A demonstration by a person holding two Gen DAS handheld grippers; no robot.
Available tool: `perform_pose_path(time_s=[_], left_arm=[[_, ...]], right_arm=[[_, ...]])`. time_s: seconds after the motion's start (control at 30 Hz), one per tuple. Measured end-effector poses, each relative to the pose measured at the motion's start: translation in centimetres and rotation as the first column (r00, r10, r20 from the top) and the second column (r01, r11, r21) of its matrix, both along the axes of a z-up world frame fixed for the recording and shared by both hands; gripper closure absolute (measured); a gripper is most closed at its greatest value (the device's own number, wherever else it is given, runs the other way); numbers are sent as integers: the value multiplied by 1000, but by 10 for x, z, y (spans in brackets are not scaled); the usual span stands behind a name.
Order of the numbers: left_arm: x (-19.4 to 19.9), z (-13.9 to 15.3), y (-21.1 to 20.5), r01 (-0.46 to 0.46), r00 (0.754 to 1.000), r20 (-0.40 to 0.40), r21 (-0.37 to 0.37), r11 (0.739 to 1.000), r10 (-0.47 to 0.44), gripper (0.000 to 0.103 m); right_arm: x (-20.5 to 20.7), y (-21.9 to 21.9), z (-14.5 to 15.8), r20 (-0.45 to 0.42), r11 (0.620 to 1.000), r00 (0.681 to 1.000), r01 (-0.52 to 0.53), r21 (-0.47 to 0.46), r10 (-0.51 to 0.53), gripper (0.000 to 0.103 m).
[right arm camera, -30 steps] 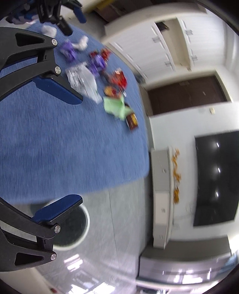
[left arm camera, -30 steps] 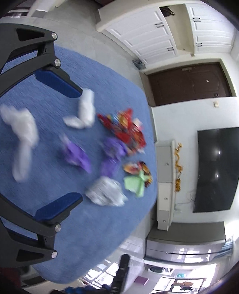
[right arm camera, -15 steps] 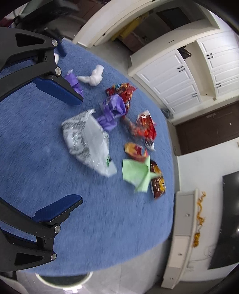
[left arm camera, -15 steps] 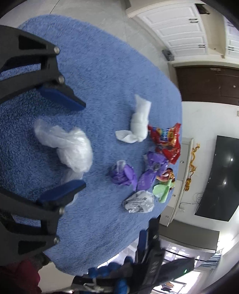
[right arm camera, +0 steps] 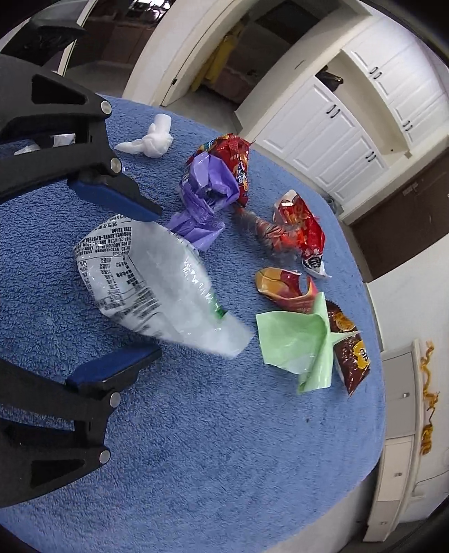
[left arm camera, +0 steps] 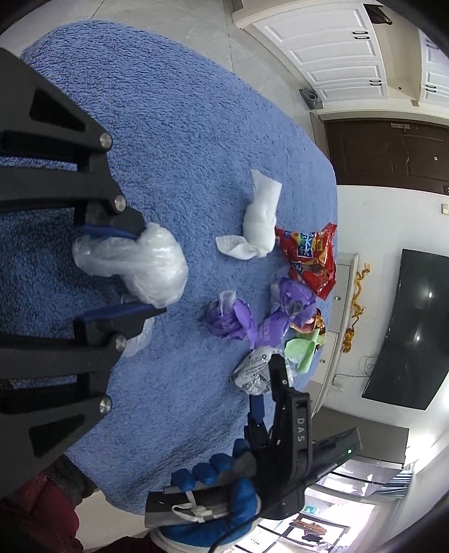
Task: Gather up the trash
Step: 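Grasp the clear plastic bag with the left tool while the right tool reaches toward the white printed bag, then grasp the white printed plastic bag with the right tool while the left tool holds the clear bag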
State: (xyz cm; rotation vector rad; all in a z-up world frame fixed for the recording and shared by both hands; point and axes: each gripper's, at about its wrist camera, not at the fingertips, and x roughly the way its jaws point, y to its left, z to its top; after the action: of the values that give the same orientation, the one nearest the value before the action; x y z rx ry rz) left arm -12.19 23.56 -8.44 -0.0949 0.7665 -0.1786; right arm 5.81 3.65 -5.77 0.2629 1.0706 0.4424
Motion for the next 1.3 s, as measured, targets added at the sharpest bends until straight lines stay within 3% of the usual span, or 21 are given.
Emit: perform_pose_path(time_s=[0.1,0.2,0.43,0.57,0.6,0.67,0.83,0.97,1.03,1.07,1.1,1.3], left_arm=[[-1,2,2,-17,1000,3,-1,1000,17,74],[-2,7,6,-24,1000,6,-8,1000,24,75],[12,29,0,1,1000,27,-6,1000,0,76],[26,49,-21,51,997,56,32,998,-53,76],[31,56,-28,67,996,63,43,997,-69,76],[43,68,-43,99,992,77,52,994,-103,76],[75,89,-92,185,977,95,58,981,-189,76],[92,92,-114,213,972,90,53,976,-217,76],[101,92,-117,212,973,79,47,976,-215,76],[104,91,-116,205,975,75,50,977,-208,76],[106,90,-115,198,977,74,56,979,-202,76],[115,85,-95,139,987,66,58,989,-143,76]], right_arm=[[0,1,0,9,1000,1000,-6,11,5,48],[-1,-5,1,13,999,1000,5,33,-6,54],[-9,-33,10,48,998,998,29,60,-32,60],[-11,-60,20,82,995,995,54,80,-60,64],[-10,-69,23,89,994,993,63,88,-71,78],[-9,-86,28,99,991,990,91,98,-101,84],[-3,-133,36,120,980,979,148,133,-164,84],[-4,-148,28,93,976,984,135,173,-153,84],[-3,-153,19,57,966,986,140,216,-155,71],[-4,-153,14,42,960,986,147,238,-161,57],[-4,-154,9,27,952,985,155,264,-168,49],[6,-141,-7,-45,916,986,163,365,-158,47]])
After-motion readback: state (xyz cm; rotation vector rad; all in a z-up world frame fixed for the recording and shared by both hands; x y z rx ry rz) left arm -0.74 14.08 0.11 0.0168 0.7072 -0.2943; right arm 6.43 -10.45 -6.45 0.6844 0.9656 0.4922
